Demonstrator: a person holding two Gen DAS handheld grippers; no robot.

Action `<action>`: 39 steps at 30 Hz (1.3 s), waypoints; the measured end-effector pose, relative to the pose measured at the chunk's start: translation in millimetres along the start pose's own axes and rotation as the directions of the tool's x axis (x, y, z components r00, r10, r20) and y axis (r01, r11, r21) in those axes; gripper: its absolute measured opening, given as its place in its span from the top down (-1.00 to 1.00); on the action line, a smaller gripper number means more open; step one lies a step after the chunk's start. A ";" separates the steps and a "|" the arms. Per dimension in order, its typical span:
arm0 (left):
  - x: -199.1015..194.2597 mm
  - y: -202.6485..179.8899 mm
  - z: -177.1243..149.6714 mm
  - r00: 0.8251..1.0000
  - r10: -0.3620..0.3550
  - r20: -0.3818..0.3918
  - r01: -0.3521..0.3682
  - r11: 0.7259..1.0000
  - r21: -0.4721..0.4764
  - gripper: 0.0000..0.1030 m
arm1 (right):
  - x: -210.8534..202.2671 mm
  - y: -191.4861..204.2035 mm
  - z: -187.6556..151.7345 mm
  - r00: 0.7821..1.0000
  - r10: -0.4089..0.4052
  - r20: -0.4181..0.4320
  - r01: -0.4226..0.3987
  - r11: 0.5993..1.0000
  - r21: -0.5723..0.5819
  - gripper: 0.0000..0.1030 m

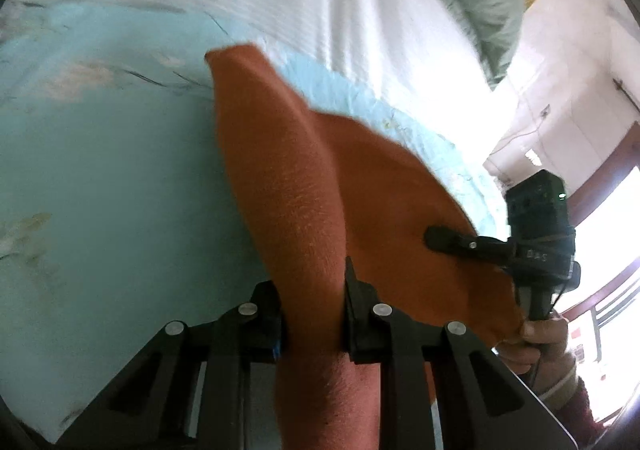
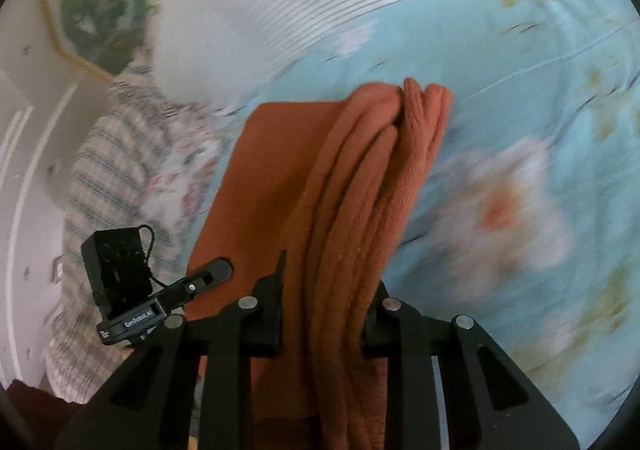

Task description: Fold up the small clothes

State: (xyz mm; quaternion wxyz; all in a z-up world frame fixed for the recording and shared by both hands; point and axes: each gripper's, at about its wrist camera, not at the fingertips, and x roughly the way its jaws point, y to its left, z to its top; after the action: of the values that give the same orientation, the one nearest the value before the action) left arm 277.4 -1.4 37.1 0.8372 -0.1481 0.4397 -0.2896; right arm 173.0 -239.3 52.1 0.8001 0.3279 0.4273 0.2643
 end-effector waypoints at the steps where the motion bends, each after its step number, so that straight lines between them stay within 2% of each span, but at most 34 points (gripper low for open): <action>1: -20.4 3.5 -6.9 1.000 0.012 0.013 -0.012 1.000 0.008 0.59 | 7.9 11.5 -9.3 1.000 0.023 -0.003 -0.023 1.000 -0.004 0.49; 7: -110.5 29.4 -46.6 0.994 0.098 0.039 -0.099 0.995 0.028 0.60 | 50.1 59.1 -55.0 0.993 0.106 -0.044 -0.107 0.994 -0.030 0.49; 10: -141.9 44.6 -67.6 0.992 0.122 0.037 -0.123 0.992 0.012 0.60 | 66.8 69.5 -75.3 0.991 0.106 -0.078 -0.109 0.993 -0.037 0.49; 13: -155.5 61.7 -89.3 0.990 0.136 0.029 -0.135 0.991 -0.016 0.59 | 84.7 71.2 -91.1 0.993 0.043 -0.114 -0.049 0.998 -0.048 0.50; 16: -145.6 85.5 -107.6 0.985 0.172 -0.020 -0.173 0.982 -0.074 0.57 | 90.8 63.9 -95.8 0.991 -0.028 -0.128 0.021 0.998 -0.053 0.44; 18: -142.0 98.1 -117.0 0.982 0.185 -0.032 -0.187 0.976 -0.110 0.38 | 90.0 56.4 -98.0 0.991 -0.035 -0.127 0.031 0.999 -0.034 0.30; 20: -139.8 102.3 -120.3 0.980 0.198 -0.033 -0.201 0.969 -0.145 0.11 | 89.7 53.2 -99.6 0.991 -0.062 -0.119 0.061 0.998 -0.015 0.03; 23: -143.0 101.1 -125.4 0.974 0.224 -0.029 -0.225 0.963 -0.148 0.03 | 72.2 55.8 -101.2 0.991 -0.110 -0.081 0.109 0.994 -0.018 -0.03; 24: -146.7 98.5 -127.3 0.971 0.239 -0.029 -0.241 0.960 -0.145 -0.05 | 64.5 57.7 -100.7 0.990 -0.129 -0.061 0.128 0.992 -0.023 -0.03; 28: -163.0 86.8 -133.0 0.955 0.297 0.005 -0.294 0.948 -0.122 -0.06 | 32.4 74.0 -93.1 0.980 -0.193 0.045 0.197 0.976 -0.089 -0.03; 30: -173.9 82.3 -137.9 0.947 0.321 0.032 -0.316 0.942 -0.114 -0.02 | 29.0 84.2 -86.1 0.982 -0.176 0.068 0.183 0.976 -0.119 -0.02; 32: -184.8 75.9 -140.3 0.946 0.316 0.066 -0.308 0.945 -0.109 -0.02 | 35.8 90.3 -79.0 0.987 -0.149 0.054 0.155 0.978 -0.140 0.10; 34: -192.3 66.5 -138.5 0.955 0.279 0.100 -0.268 0.958 -0.105 -0.01 | 51.3 92.2 -72.5 0.987 -0.160 0.024 0.162 0.974 -0.157 0.12; 36: -198.5 57.8 -138.4 0.969 0.210 0.127 -0.202 0.976 -0.078 0.05 | 65.9 87.9 -66.8 0.982 -0.187 -0.004 0.184 0.970 -0.160 0.12; 38: -198.2 52.2 -138.7 0.977 0.170 0.128 -0.166 0.985 -0.046 0.08 | 81.8 80.2 -60.2 0.976 -0.214 -0.034 0.207 0.967 -0.147 0.16; 39: -196.1 49.3 -138.5 0.980 0.160 0.122 -0.157 0.987 -0.031 0.09 | 87.5 78.1 -57.2 0.977 -0.207 -0.044 0.199 0.970 -0.144 0.26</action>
State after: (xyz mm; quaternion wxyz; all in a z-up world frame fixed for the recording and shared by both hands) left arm 93.7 159.1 61.0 0.8817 -0.1394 0.4002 -0.2075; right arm 156.2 -110.3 42.0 0.8308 0.2183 0.4625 0.2197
